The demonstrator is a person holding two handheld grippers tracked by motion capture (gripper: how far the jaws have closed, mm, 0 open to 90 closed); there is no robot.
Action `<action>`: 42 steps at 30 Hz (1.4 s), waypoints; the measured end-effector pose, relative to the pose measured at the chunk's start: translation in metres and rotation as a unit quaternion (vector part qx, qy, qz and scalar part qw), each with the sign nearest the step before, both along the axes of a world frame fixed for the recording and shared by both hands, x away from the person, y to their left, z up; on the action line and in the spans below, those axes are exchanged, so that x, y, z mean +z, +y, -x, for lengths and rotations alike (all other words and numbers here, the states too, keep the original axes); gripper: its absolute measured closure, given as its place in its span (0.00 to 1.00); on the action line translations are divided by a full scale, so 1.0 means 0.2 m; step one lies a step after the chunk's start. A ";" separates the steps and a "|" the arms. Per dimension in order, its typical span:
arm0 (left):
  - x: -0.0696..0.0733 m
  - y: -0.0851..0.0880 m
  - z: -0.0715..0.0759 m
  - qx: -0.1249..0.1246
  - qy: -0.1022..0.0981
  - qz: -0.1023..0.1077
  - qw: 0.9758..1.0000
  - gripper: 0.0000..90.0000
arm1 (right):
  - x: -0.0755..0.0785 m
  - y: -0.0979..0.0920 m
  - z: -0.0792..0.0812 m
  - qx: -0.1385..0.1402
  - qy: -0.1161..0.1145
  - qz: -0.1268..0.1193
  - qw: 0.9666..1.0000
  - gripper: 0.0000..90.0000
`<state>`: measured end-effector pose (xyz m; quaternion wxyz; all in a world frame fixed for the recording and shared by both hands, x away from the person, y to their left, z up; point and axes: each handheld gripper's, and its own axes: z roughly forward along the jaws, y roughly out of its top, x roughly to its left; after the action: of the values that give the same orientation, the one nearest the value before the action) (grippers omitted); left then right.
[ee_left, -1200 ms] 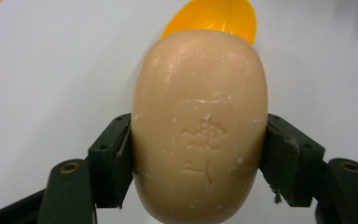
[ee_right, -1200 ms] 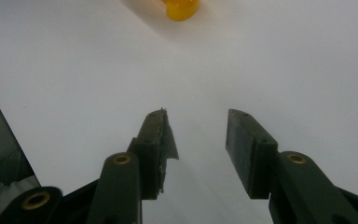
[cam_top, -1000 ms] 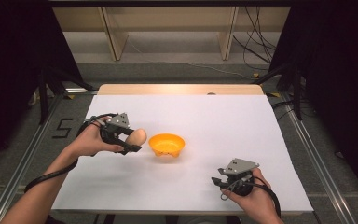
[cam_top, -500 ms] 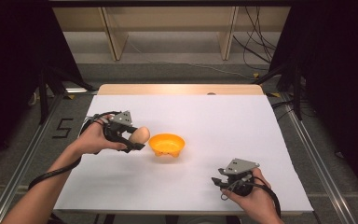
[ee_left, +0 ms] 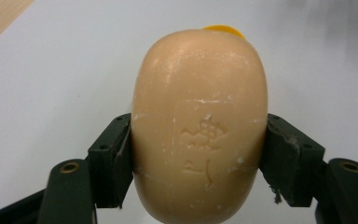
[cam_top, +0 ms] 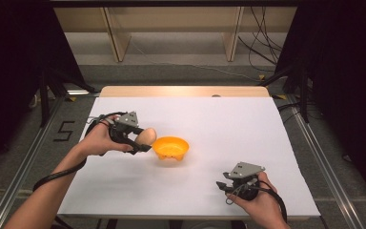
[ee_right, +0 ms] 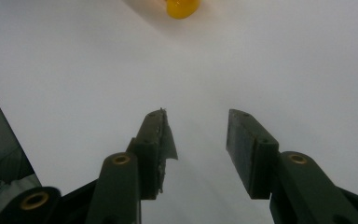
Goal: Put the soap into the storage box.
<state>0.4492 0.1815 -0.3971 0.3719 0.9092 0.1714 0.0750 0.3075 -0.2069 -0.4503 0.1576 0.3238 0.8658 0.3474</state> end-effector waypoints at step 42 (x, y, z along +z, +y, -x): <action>0.02 -0.13 -0.05 -0.014 -0.003 0.012 1.000 0.36 | 0.00 0.00 0.00 0.002 -0.004 -0.002 1.000 0.64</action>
<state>0.4596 0.1555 -0.3939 0.3841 0.9069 0.1579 0.0708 0.3079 -0.2071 -0.4505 0.1597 0.3207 0.8653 0.3505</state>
